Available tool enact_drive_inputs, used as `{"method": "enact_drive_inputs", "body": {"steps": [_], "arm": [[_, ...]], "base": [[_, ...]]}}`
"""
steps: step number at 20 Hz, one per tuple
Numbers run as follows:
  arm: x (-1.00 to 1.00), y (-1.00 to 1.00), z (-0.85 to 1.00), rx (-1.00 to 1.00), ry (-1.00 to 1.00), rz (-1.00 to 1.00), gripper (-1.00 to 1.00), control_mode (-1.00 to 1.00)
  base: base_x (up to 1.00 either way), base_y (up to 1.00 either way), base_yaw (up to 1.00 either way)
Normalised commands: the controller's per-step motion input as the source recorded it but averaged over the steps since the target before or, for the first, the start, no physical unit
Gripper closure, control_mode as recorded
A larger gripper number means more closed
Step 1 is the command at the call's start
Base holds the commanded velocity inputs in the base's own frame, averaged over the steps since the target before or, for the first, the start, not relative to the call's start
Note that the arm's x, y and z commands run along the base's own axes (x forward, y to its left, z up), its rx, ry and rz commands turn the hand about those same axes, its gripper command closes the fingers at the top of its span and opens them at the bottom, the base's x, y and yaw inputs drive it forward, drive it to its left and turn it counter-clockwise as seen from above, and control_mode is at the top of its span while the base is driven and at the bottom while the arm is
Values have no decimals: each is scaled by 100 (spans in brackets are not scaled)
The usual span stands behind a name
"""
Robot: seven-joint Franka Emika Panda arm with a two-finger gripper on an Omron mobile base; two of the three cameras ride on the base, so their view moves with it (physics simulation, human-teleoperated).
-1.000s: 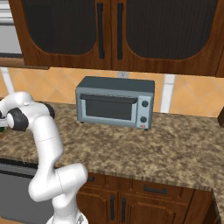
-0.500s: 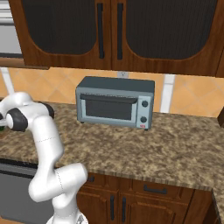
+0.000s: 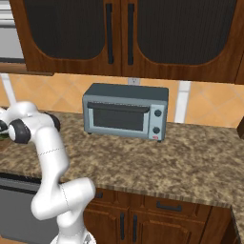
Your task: Pick up the sponge from the counter and clean the cutting board by briefly scrubbing or pressing down on the cutting board. Once finished, release the sponge.
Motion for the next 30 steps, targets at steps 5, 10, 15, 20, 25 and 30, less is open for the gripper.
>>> {"method": "enact_drive_inputs", "body": {"steps": [5, 10, 15, 20, 25, 30], "arm": [[59, 0, 0, 3, -13, -1, 100, -100], [63, 0, 0, 4, -3, -1, 100, -100], [49, 0, 2, 4, 0, -1, 100, -100], [-3, 8, -1, 3, -1, 0, 100, -100], [-1, 18, -6, 1, -8, 0, 100, -100], [-13, 14, -29, 1, -6, 0, 100, -100]], "base": [[0, 0, 0], [0, 0, 0], [0, 0, 0], [0, 0, 0], [0, 0, 0], [0, 0, 0]]}}
